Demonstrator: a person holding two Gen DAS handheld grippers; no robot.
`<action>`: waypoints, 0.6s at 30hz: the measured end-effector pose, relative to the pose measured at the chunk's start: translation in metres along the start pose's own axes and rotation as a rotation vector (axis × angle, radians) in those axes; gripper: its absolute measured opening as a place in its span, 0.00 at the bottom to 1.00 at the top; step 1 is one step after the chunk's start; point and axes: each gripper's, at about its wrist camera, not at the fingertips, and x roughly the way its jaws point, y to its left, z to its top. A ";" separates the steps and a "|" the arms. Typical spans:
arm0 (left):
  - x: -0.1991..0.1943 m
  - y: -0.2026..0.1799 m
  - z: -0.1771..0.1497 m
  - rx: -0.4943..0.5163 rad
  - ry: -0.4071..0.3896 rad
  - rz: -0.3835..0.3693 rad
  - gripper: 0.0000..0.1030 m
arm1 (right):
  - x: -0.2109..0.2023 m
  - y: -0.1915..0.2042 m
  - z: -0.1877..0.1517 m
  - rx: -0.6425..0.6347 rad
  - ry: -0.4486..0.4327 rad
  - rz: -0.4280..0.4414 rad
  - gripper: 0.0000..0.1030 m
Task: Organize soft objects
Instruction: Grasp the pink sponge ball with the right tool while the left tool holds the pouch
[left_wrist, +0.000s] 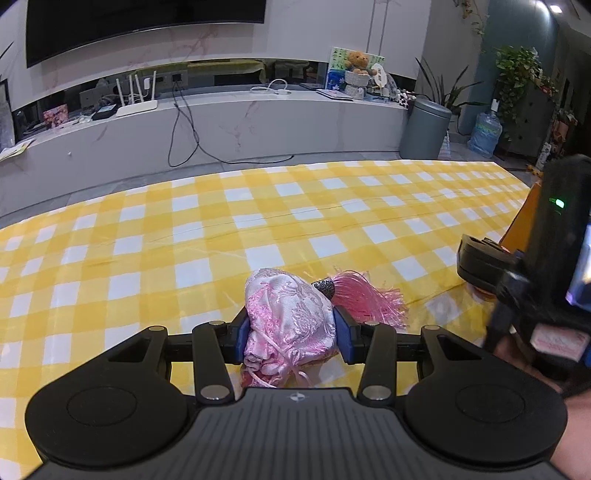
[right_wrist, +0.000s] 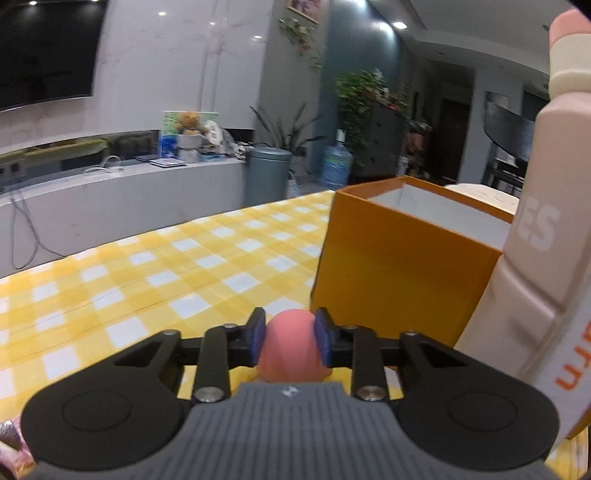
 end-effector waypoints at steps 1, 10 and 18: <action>-0.001 0.001 0.000 -0.004 0.002 0.003 0.49 | 0.001 0.000 -0.001 -0.006 0.001 -0.006 0.26; -0.009 0.004 -0.003 -0.012 -0.010 0.001 0.49 | 0.004 0.011 -0.004 -0.059 0.031 -0.052 0.61; -0.005 0.008 -0.009 -0.024 -0.005 0.000 0.49 | 0.019 0.011 -0.002 -0.053 0.087 0.039 0.47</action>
